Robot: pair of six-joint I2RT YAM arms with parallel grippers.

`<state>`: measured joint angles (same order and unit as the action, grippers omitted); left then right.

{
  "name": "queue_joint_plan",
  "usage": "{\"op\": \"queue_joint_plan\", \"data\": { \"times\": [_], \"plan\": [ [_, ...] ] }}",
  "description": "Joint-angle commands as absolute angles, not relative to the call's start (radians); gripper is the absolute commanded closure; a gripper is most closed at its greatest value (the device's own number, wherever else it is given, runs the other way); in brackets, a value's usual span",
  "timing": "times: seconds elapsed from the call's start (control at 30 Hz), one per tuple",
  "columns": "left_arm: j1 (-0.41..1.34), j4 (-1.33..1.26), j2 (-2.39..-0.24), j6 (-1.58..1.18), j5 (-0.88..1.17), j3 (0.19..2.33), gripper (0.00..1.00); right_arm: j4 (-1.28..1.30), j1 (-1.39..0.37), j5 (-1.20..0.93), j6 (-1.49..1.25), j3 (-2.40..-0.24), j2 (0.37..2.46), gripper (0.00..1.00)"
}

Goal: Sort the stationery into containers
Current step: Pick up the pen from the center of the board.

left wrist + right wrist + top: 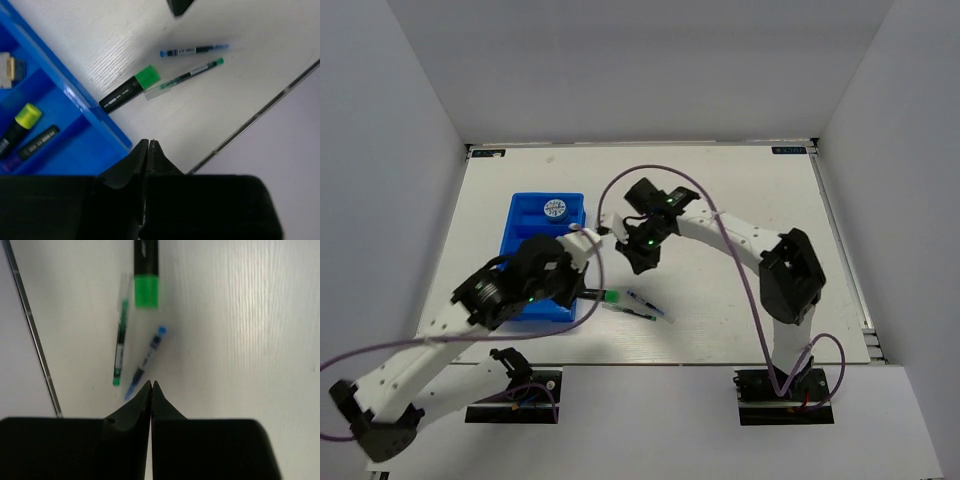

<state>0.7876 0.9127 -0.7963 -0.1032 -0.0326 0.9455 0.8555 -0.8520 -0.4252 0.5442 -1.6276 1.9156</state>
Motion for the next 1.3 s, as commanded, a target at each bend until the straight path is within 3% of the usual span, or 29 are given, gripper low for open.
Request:
{"op": "queue_joint_plan", "data": {
  "times": [0.0, 0.1, 0.23, 0.37, 0.73, 1.27],
  "plan": [
    [0.788, 0.965, -0.934, 0.194, 0.1, 1.014, 0.85, 0.876, -0.746, -0.454, 0.491, -1.503, 1.766, 1.0],
    [0.79, 0.94, -1.044, 0.343, 0.184, 1.002, 0.8, 0.816, -0.671, -0.404, 0.433, -1.369, 1.634, 1.0],
    [0.787, 0.908, -1.234, 0.478, 0.242, 1.014, 0.58, 0.776, -0.551, -0.408, 0.353, -1.186, 1.502, 1.0],
    [0.793, 0.939, -1.402, 0.573, 0.245, 1.052, 0.45, 0.738, -0.465, -0.471, 0.307, -1.062, 1.352, 1.0],
    [0.73, 0.761, -1.531, 0.672, 0.167, 1.012, 0.55, 0.675, -0.296, -0.63, 0.252, -0.92, 1.197, 1.0],
    [0.663, 0.73, -1.637, 0.716, 0.118, 0.999, 0.55, 0.698, -0.215, -0.765, 0.265, -0.911, 1.19, 1.0]
  ]
}}
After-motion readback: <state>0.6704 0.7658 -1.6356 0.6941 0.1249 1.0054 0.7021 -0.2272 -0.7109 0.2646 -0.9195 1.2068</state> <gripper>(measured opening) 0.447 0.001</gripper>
